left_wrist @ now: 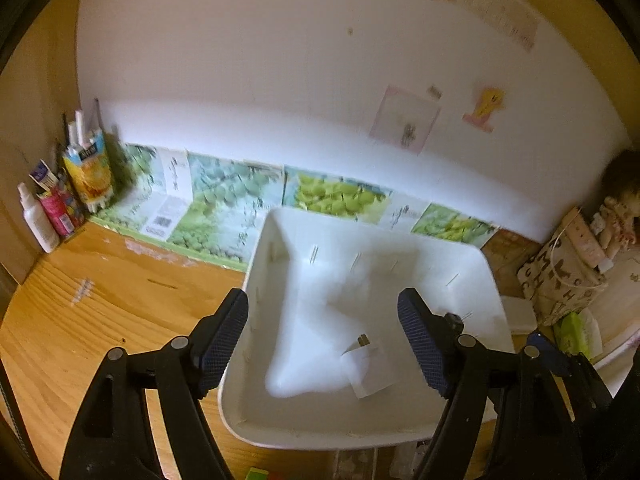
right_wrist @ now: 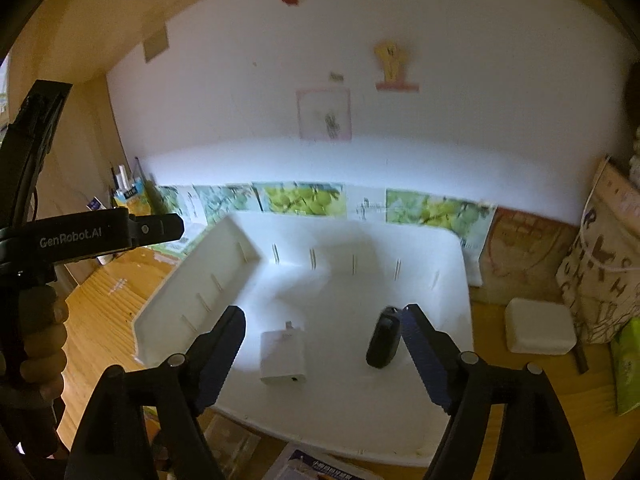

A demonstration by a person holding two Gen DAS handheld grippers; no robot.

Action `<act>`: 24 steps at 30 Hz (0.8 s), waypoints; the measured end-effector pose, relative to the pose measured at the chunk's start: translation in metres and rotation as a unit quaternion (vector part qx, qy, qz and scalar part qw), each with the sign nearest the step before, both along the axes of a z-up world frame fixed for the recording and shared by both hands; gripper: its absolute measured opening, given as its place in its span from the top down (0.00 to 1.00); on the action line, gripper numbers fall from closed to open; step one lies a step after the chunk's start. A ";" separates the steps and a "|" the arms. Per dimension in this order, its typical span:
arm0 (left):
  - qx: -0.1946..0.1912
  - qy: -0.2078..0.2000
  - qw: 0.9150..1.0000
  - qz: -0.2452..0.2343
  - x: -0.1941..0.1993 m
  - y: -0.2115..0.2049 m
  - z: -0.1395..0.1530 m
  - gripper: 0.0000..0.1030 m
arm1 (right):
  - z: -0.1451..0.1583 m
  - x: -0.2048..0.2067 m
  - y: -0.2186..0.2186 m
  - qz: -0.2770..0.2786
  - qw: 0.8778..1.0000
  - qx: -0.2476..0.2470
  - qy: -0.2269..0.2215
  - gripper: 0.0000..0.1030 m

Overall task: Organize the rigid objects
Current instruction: 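Open the left tool to drop the charger in the bin while the right tool drops the black gadget, then withdraw both open tools from the bin back toward the remaining items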

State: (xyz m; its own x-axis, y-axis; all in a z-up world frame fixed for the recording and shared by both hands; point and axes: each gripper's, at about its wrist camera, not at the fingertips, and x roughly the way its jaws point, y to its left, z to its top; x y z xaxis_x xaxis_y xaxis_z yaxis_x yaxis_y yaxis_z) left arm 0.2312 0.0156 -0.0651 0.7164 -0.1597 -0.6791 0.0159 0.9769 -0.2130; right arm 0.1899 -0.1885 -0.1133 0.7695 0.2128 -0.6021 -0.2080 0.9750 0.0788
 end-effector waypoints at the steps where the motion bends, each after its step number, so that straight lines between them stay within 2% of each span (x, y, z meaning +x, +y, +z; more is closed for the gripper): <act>1: 0.000 -0.007 1.000 0.001 -0.005 0.002 0.005 0.22 | 0.005 -0.005 0.002 -0.002 1.000 -0.004 -0.008 0.22; 10: -0.015 -0.076 0.997 0.006 -0.055 0.027 0.040 0.20 | 0.044 -0.057 0.015 -0.024 0.997 -0.031 -0.070 0.20; 13: -0.009 -0.090 0.996 0.009 -0.070 0.032 0.046 0.20 | 0.050 -0.074 0.018 -0.034 0.996 -0.029 -0.079 0.18; 18: -0.001 -0.101 0.995 0.000 -0.095 0.043 0.051 0.20 | 0.051 -0.102 0.028 -0.051 0.996 -0.007 -0.077 0.18; 24: 0.020 -0.095 0.995 -0.023 -0.120 0.050 0.047 0.20 | 0.048 -0.135 0.045 -0.065 0.994 0.004 -0.086 0.18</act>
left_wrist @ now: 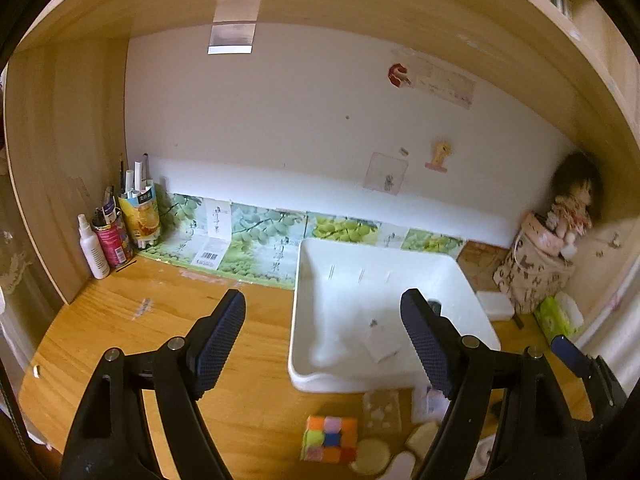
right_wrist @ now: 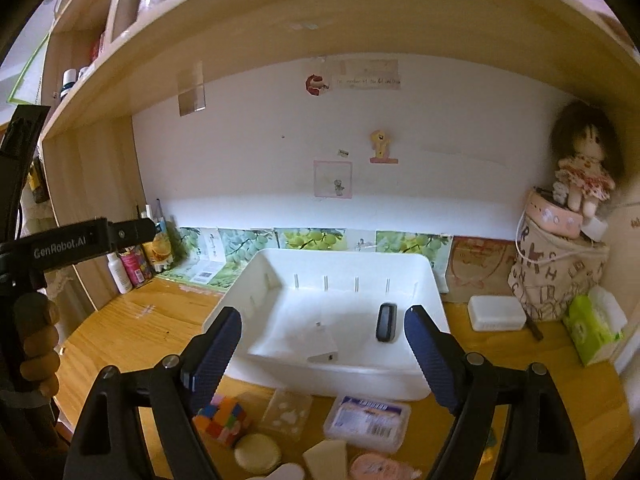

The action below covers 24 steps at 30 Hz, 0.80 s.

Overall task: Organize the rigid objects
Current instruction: 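Withdraw both open tools from the bin back toward the remaining items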

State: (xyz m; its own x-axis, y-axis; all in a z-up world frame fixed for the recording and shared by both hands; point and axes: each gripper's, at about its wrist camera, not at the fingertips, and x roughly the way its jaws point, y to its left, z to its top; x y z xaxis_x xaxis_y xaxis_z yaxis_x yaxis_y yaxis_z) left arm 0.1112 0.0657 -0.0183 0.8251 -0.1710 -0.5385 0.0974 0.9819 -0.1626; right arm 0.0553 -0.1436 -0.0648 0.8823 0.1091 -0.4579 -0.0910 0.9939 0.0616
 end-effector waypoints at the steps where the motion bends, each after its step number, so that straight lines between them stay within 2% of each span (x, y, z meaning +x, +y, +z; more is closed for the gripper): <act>1: 0.006 0.005 1.000 -0.005 -0.003 0.001 -0.003 0.20 | -0.001 -0.005 0.003 -0.004 1.000 0.001 0.002 0.18; 6: 0.021 0.049 0.998 -0.024 -0.016 0.007 -0.023 0.20 | -0.012 -0.032 0.015 -0.023 1.000 0.011 0.010 0.18; 12: 0.029 0.087 0.995 -0.040 -0.032 0.012 -0.044 0.20 | -0.033 -0.061 0.023 -0.056 0.997 0.017 0.045 0.18; 21: 0.015 0.135 0.988 -0.073 -0.044 0.006 -0.065 0.20 | -0.051 -0.093 0.020 -0.093 0.992 0.005 0.086 0.18; 24: 0.013 0.158 0.983 -0.096 -0.044 -0.002 -0.070 0.20 | -0.055 -0.097 0.015 -0.102 0.990 -0.006 0.098 0.18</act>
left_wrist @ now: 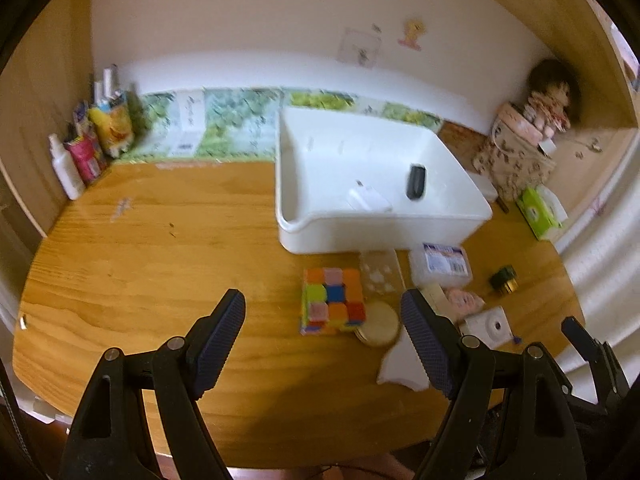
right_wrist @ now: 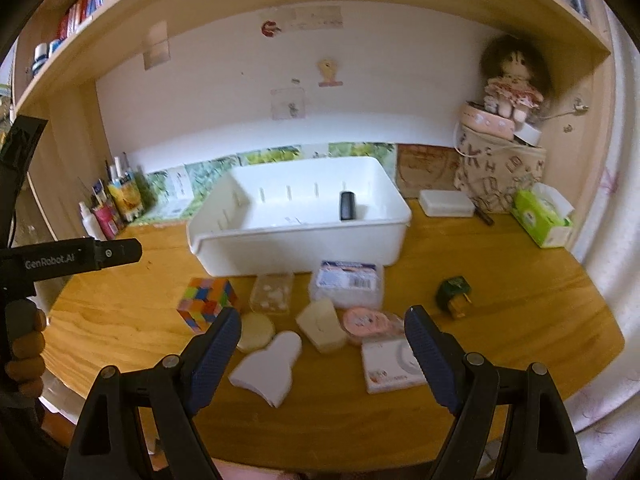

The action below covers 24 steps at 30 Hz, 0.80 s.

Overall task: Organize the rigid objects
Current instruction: 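Withdraw both open tools from the bin back toward the remaining items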

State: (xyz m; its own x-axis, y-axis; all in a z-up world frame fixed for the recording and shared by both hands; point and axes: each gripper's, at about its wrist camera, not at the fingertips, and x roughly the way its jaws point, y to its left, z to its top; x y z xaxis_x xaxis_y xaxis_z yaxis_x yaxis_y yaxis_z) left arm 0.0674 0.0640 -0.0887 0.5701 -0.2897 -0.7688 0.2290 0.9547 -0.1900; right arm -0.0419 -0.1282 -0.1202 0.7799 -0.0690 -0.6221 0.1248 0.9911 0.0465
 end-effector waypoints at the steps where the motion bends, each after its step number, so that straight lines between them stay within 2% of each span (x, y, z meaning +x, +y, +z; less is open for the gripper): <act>1: -0.001 0.007 1.000 -0.006 0.000 -0.003 -0.002 0.20 | -0.002 -0.001 -0.001 -0.001 1.000 -0.003 0.004 0.18; 10: 0.013 0.091 0.995 -0.041 0.001 -0.039 -0.027 0.20 | -0.029 -0.002 -0.022 0.006 0.998 -0.011 0.059 0.18; 22: 0.072 0.195 0.976 -0.059 0.005 -0.094 -0.075 0.20 | -0.072 0.021 -0.074 0.005 0.989 0.011 0.150 0.18; 24: 0.079 0.209 0.973 -0.055 0.007 -0.101 -0.081 0.20 | -0.078 0.026 -0.080 0.005 0.987 0.010 0.162 0.11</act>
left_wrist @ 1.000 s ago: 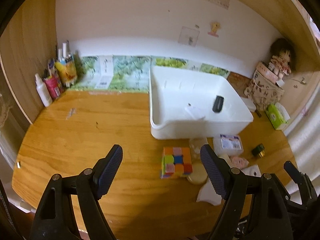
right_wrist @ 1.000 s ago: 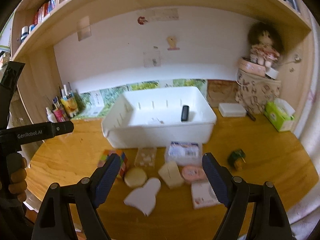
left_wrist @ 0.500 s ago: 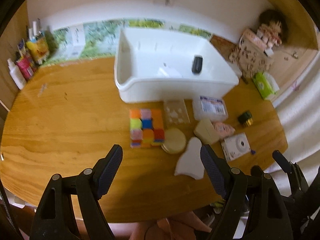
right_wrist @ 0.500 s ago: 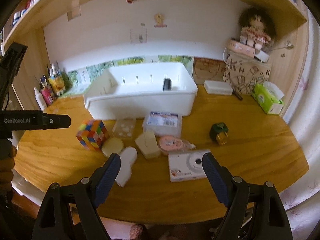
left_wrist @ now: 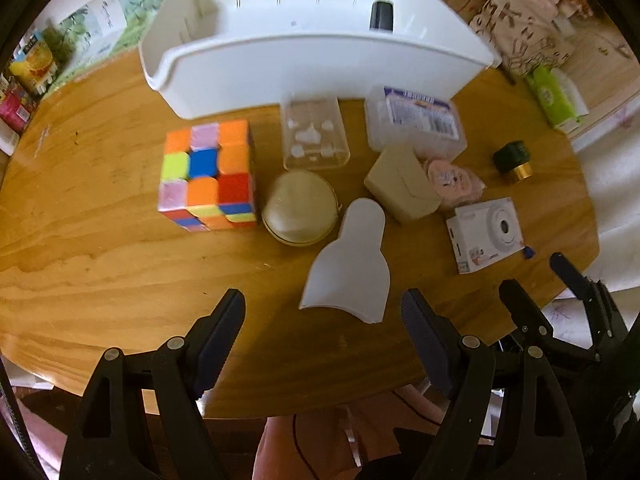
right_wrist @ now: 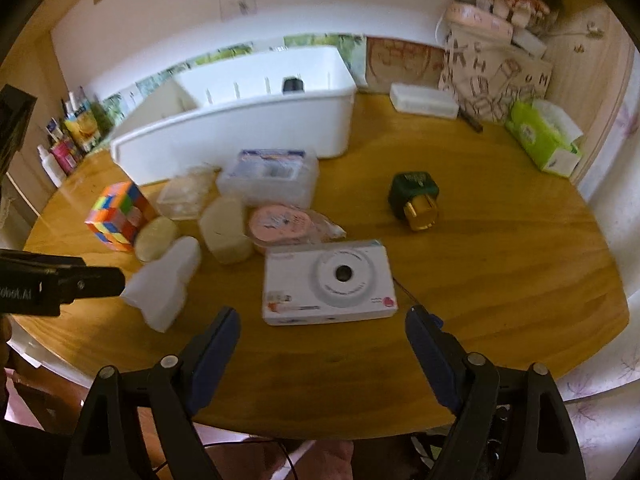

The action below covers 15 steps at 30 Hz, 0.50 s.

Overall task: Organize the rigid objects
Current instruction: 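Withdraw both open tools from the bin back toward the remaining items, then grasp the white scoop-shaped piece with the left tool while the right tool grasps the white lens toy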

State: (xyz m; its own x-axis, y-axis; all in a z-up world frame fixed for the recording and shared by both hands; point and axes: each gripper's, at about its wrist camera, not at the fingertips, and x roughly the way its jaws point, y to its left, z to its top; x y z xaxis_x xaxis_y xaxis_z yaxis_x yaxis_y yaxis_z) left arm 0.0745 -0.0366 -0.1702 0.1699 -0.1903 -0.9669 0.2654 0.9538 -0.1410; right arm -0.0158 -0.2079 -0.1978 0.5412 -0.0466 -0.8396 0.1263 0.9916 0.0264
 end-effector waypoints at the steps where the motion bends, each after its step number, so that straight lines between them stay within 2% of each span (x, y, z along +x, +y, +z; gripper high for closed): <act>1: 0.003 0.006 1.000 0.002 0.001 -0.002 -0.003 0.20 | -0.001 0.002 -0.002 0.001 1.000 0.000 0.003 0.09; 2: 0.005 0.011 1.000 0.003 0.003 -0.004 -0.005 0.20 | -0.003 0.004 -0.004 0.003 1.000 0.002 0.007 0.03; 3: 0.008 0.016 1.000 0.005 0.004 -0.005 -0.007 0.20 | -0.004 0.006 -0.006 0.006 1.000 0.003 0.009 0.00; 15: 0.047 0.061 0.997 0.023 0.019 -0.017 -0.029 0.20 | -0.019 0.043 -0.009 0.049 0.998 0.009 0.048 0.00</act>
